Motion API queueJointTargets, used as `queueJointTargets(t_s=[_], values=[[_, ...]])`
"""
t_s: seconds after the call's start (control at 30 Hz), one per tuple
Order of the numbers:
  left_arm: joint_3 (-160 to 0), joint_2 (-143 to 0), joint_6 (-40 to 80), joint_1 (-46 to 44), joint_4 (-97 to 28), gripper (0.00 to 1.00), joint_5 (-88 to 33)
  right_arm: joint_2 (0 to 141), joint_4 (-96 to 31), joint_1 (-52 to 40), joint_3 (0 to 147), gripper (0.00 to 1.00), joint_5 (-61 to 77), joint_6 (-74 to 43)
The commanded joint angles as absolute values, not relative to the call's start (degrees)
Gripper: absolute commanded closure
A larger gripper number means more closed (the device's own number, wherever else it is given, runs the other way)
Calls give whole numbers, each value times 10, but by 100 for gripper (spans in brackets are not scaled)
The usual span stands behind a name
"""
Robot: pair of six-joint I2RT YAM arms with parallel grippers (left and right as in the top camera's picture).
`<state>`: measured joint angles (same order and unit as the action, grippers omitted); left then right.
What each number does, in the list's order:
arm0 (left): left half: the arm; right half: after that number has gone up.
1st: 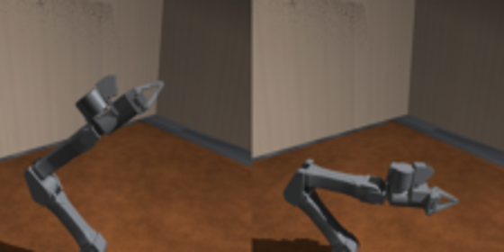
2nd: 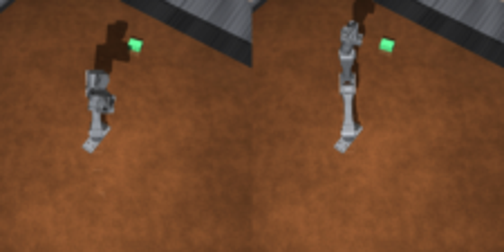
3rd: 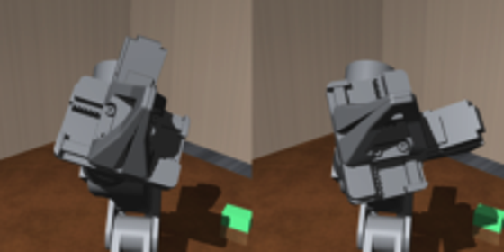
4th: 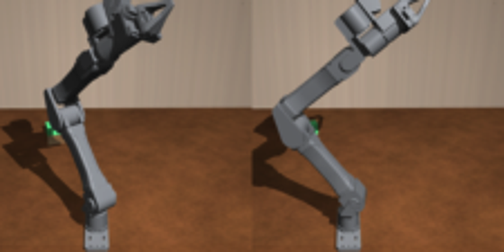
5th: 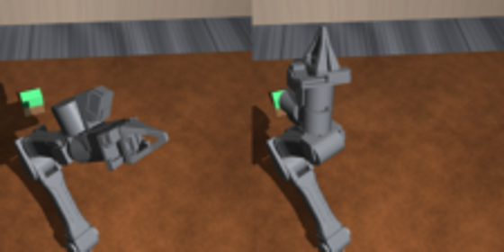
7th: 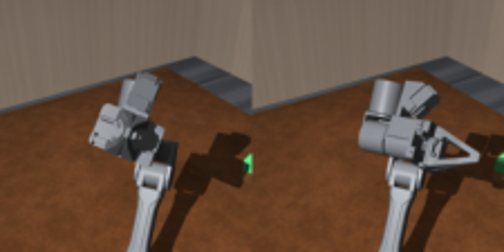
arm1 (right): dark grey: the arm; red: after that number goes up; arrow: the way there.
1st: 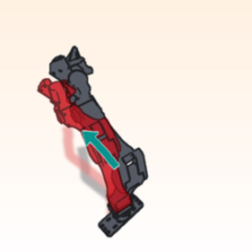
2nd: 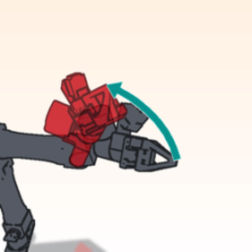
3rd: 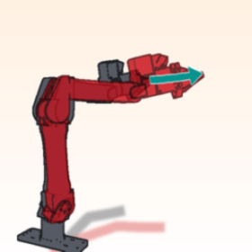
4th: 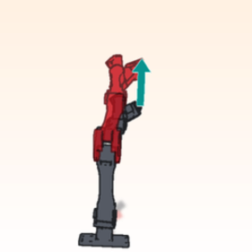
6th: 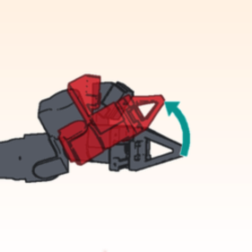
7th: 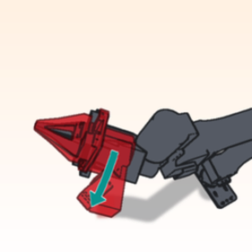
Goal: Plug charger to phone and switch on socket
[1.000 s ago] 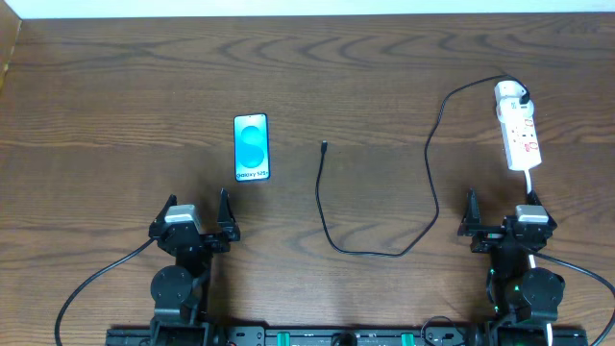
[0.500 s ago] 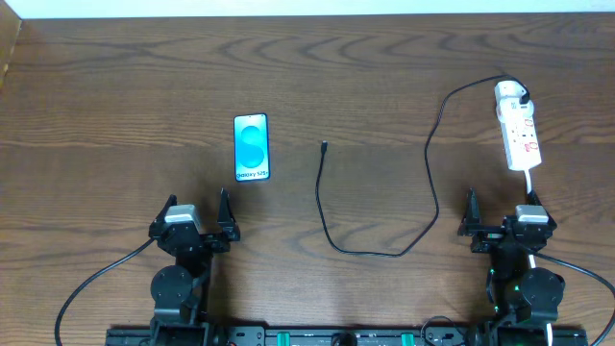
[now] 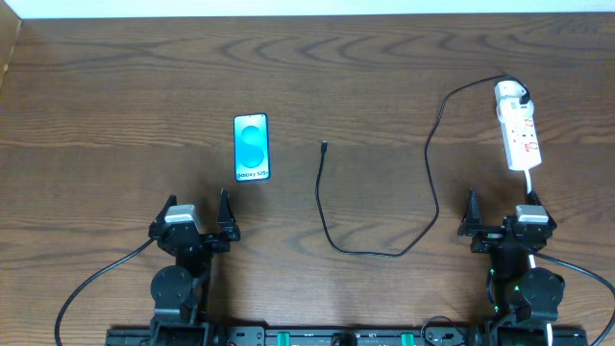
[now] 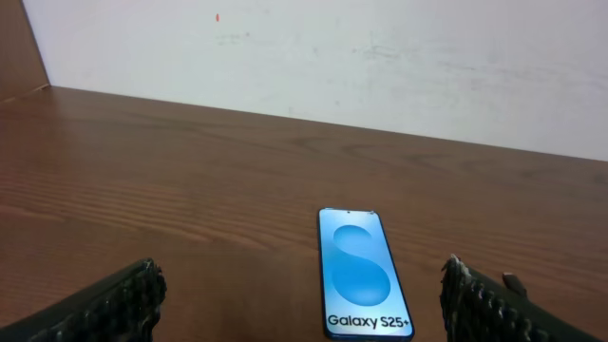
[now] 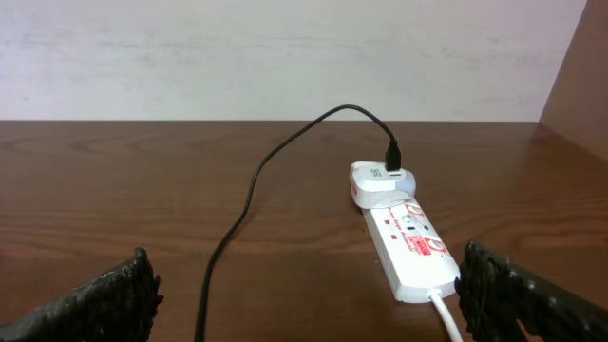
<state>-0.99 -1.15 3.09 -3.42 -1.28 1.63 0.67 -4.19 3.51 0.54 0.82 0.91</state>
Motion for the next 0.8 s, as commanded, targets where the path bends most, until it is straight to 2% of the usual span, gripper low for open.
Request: queueJointTargets(t_s=[0.0,0.77], values=[[-2,-14,26,-31,-40,6,24,4,-43,30,3,1,6,13],[-2,-14,26,-31,-40,6,20,4,-43,30,3,1,6,14]])
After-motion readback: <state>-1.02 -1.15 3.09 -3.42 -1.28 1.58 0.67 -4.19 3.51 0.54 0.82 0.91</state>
